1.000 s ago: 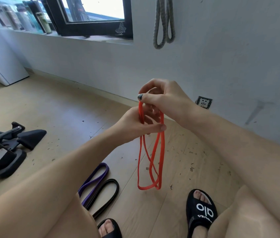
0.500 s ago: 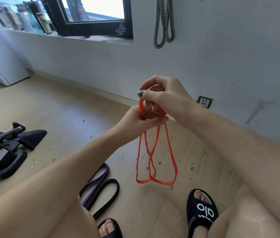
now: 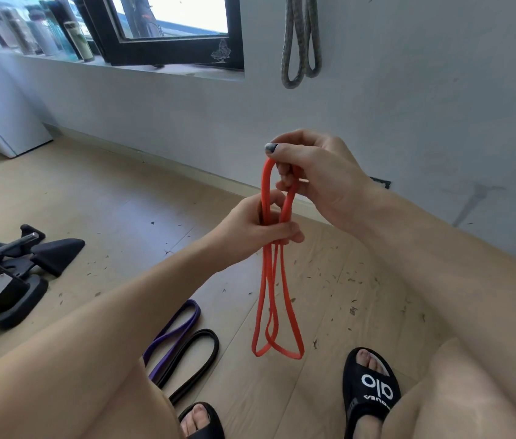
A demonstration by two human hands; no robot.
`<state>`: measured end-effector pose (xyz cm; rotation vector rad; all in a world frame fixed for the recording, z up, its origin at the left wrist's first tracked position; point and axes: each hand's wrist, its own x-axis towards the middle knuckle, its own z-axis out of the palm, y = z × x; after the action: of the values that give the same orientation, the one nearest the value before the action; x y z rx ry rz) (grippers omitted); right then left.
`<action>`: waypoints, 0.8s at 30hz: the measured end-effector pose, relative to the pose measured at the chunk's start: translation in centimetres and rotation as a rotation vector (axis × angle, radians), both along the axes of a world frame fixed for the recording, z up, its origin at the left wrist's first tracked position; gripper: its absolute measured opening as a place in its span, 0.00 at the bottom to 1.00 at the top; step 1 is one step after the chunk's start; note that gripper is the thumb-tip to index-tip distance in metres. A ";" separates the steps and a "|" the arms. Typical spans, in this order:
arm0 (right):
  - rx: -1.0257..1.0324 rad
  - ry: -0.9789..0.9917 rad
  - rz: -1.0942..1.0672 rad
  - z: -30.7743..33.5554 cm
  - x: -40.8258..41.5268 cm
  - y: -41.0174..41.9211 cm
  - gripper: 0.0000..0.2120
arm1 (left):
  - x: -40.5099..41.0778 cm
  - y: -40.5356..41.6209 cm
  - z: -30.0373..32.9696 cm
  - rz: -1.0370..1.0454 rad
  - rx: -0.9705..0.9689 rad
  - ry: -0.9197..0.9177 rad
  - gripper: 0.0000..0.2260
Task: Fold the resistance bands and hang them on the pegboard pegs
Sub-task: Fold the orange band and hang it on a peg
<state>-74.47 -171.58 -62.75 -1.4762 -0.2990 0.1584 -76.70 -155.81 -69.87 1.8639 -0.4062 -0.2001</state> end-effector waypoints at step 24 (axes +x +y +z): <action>-0.583 0.103 -0.253 -4.4 4.2 -6.3 0.11 | 0.7 3.2 1.4 0.003 0.389 -0.051 0.03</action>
<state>-70.32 -177.86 -67.19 -2.0594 0.0290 0.1220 -76.04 -152.61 -68.48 2.2557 -0.4207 -0.2426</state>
